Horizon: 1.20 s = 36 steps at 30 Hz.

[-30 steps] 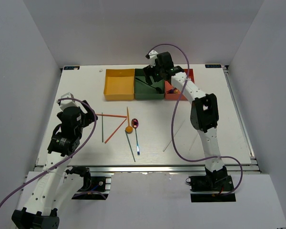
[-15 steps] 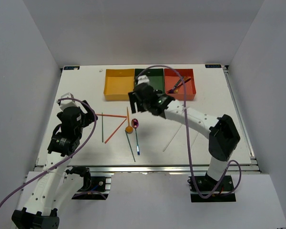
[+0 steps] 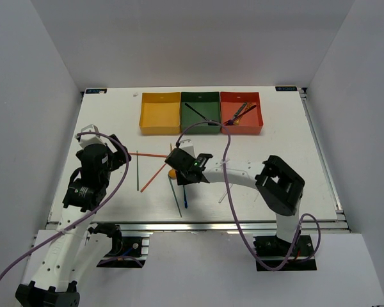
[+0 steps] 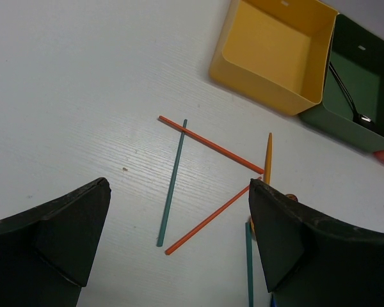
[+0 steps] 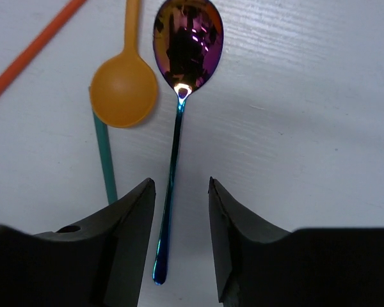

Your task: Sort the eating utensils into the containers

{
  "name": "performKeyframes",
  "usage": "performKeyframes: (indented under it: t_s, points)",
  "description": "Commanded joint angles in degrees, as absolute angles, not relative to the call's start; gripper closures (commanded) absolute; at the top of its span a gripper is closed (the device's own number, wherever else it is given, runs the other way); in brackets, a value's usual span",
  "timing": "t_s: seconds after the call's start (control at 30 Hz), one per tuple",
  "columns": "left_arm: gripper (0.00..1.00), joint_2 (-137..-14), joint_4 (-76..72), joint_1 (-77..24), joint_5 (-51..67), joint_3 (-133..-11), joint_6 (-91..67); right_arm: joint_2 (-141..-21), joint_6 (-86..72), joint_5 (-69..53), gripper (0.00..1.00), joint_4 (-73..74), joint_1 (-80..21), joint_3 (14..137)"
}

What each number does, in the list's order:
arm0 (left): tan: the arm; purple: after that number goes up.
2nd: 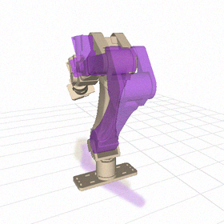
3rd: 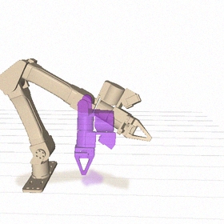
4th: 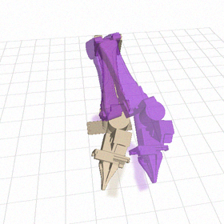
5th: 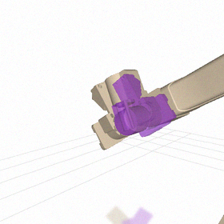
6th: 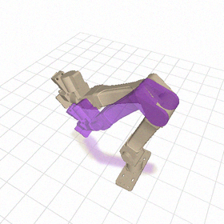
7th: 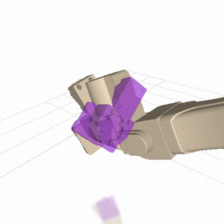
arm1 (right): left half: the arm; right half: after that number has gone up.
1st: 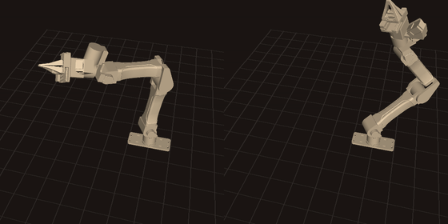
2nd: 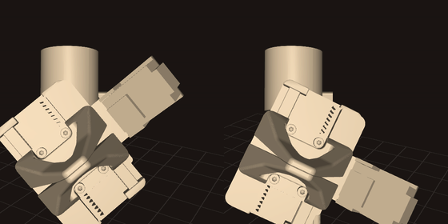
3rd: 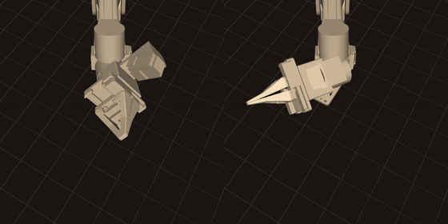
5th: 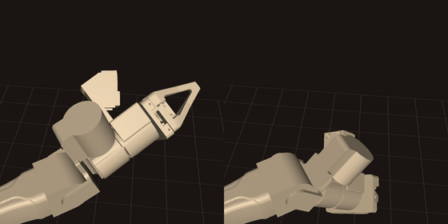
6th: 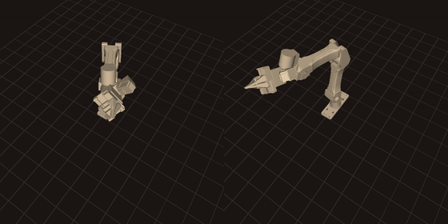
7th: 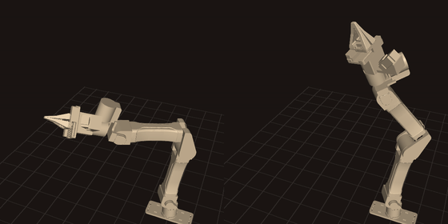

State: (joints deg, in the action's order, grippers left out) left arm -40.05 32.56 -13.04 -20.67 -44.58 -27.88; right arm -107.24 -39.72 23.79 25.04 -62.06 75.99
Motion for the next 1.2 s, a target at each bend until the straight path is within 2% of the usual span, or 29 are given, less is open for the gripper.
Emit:
performKeyframes:
  t_s: [0.0,0.2,0.33,0.5,0.53,0.6,0.67,0.7,0.87,0.97,1.17]
  points:
    - [0.02,-39.29,32.25,-13.1,-19.95,-44.65,-27.42,-110.38,-42.19,23.82,0.56,25.13,-62.75,77.6]
    - [0.02,-38.41,32.26,-13.1,-20.3,-44.65,-27.42,-113.9,-42.45,23.91,0.57,25.22,-63.02,78.22]
    - [0.02,-38.23,32.26,-13.18,-20.3,-44.65,-27.42,-116.19,-42.36,23.73,0.7,25.48,-63.02,78.75]
    - [0.02,-37.88,32.26,-13.1,-20.48,-44.65,-27.51,-118.65,-42.71,24.96,0.76,27.33,-62.67,79.54]
    - [0.02,-37.88,32.26,-13.1,-20.48,-44.65,-27.51,-118.74,-42.63,24.87,0.82,27.33,-62.41,79.28]
    - [0.02,-37.79,32.34,-13.1,-20.48,-44.65,-27.51,-118.83,-42.54,24.96,0.87,27.51,-62.14,78.84]
    - [0.02,-37.79,32.34,-13.1,-20.48,-44.65,-27.51,-118.39,-42.54,25.05,0.98,28.12,-61.79,78.49]
    - [0.02,-37.71,32.34,-13.1,-20.48,-44.65,-27.51,-118.04,-42.63,25.57,1.0,28.39,-61.7,78.23]
    - [0.02,-37.71,32.34,-13.1,-20.57,-44.65,-27.51,-111.82,-41.58,27.33,1.0,29.0,-61.52,76.73]
    - [0.02,-37.79,32.26,-13.18,-20.48,-44.65,-27.51,-106.38,-35.7,27.69,1.0,27.25,-60.56,76.46]
    - [0.02,-37.79,32.34,-13.1,-20.57,-44.65,-27.51,-99.58,-14.45,24.26,1.0,19.26,-55.9,78.65]
